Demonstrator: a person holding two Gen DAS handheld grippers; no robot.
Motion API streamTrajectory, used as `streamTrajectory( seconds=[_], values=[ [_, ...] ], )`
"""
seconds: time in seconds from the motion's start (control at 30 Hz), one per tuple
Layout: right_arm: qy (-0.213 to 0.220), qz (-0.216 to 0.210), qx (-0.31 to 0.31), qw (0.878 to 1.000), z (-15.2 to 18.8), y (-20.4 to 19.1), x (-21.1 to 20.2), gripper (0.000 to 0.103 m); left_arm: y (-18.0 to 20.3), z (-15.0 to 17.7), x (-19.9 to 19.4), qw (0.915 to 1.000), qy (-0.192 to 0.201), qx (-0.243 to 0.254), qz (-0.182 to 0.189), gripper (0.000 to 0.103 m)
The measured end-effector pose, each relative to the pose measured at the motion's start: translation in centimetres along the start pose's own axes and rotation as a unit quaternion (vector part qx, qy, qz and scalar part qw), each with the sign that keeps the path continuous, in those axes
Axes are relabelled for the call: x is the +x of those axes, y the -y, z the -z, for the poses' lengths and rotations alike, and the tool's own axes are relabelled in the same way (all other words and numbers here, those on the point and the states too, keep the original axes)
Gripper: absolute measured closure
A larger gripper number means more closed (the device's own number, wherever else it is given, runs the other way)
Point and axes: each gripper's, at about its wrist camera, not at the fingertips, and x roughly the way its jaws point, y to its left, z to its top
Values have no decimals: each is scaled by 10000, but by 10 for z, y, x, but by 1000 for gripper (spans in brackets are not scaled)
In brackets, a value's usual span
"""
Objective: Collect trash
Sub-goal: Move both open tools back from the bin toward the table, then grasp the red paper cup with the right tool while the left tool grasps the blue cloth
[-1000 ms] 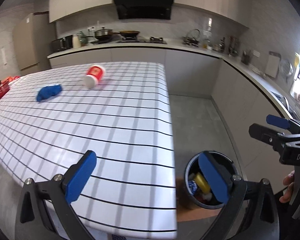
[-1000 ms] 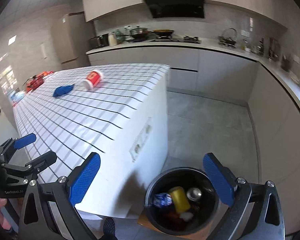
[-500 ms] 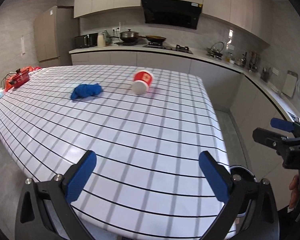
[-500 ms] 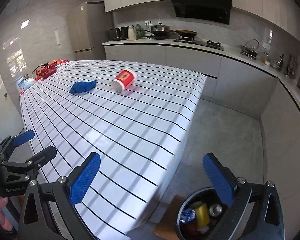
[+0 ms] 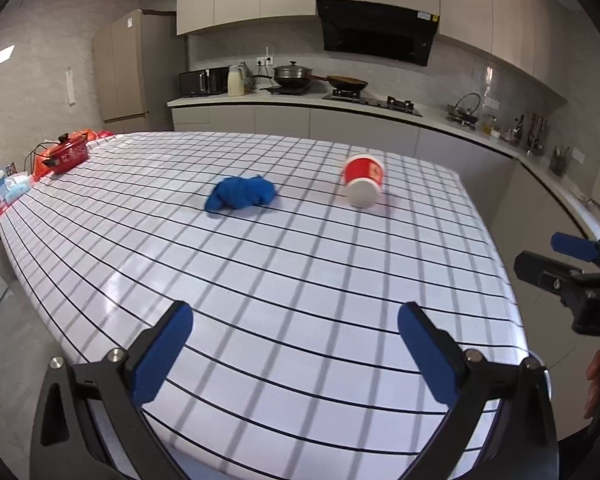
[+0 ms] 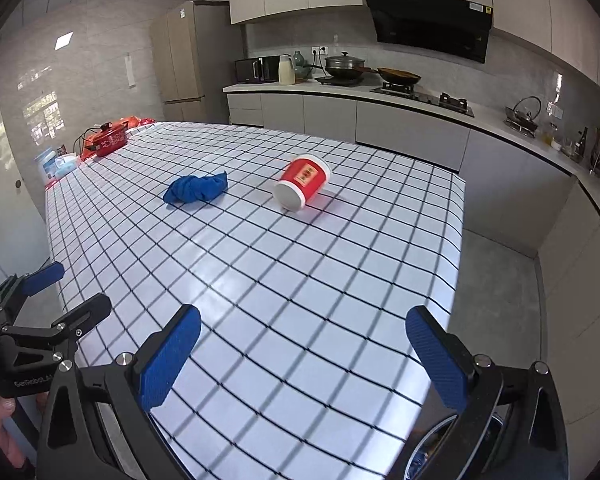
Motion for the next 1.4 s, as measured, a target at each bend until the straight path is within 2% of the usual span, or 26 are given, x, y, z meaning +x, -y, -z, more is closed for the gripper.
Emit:
streamTrajectory(
  seconds=[0.4, 0.67, 0.87, 1.4],
  values=[
    [24, 195, 154, 9997, -48, -29, 65, 0, -53, -38, 60, 9998, -183, -109, 65, 0],
    [-55, 314, 269, 9991, -80, -39, 118, 0, -74, -65, 107, 9993, -257, -101, 236, 0],
    [-174, 399, 378, 9983, -100, -40, 160, 0, -82, -86, 148, 9983, -372, -39, 457, 9],
    [-554, 709, 823, 9925, -136, -10, 251, 1, -82, -122, 232, 9958, -707, -41, 580, 14]
  ],
)
